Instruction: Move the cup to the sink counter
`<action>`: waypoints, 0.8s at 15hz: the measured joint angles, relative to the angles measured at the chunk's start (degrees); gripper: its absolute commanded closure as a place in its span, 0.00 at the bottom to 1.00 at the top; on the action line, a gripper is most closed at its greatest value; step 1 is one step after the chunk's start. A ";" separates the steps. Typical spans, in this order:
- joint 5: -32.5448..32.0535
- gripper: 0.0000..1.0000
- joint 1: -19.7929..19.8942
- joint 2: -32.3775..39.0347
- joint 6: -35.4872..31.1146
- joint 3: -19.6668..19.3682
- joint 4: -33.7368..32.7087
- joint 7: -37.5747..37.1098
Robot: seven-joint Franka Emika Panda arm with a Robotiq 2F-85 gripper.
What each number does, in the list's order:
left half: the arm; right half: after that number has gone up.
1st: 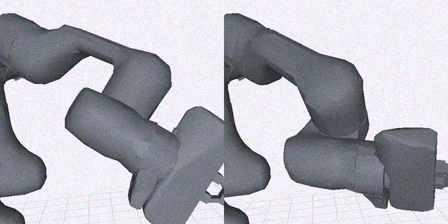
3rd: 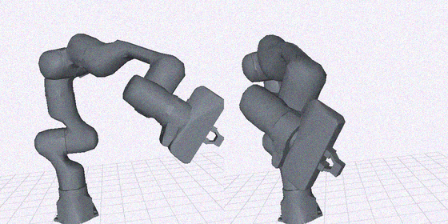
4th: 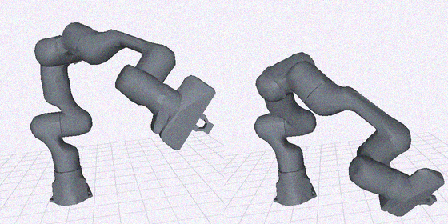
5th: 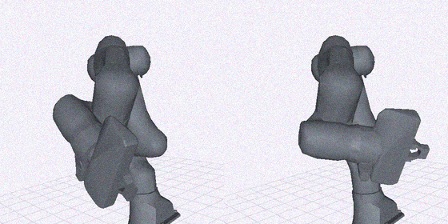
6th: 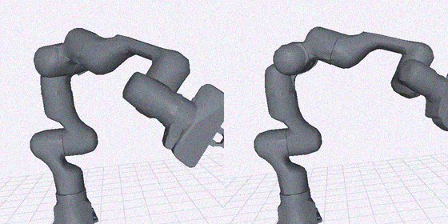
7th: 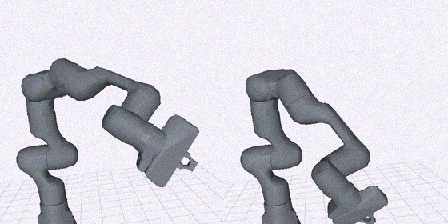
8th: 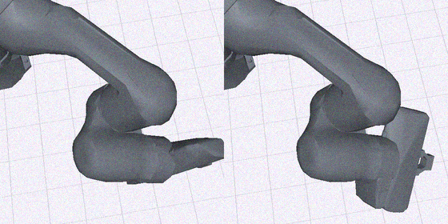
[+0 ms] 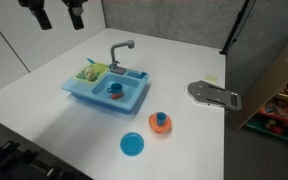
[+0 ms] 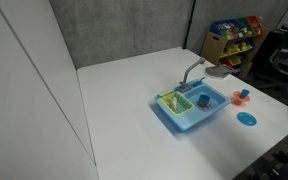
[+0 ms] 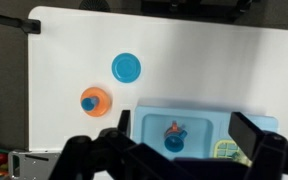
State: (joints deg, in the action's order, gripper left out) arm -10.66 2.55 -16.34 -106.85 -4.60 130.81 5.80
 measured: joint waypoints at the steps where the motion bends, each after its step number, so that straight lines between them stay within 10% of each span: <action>1: 0.88 0.00 -0.05 1.38 -1.36 0.25 -0.65 -0.80; 12: 4.42 0.00 -0.14 16.33 -21.11 2.33 -2.68 -14.14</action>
State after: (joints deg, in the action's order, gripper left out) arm -6.24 2.41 -0.01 -127.96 -2.28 128.12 -8.34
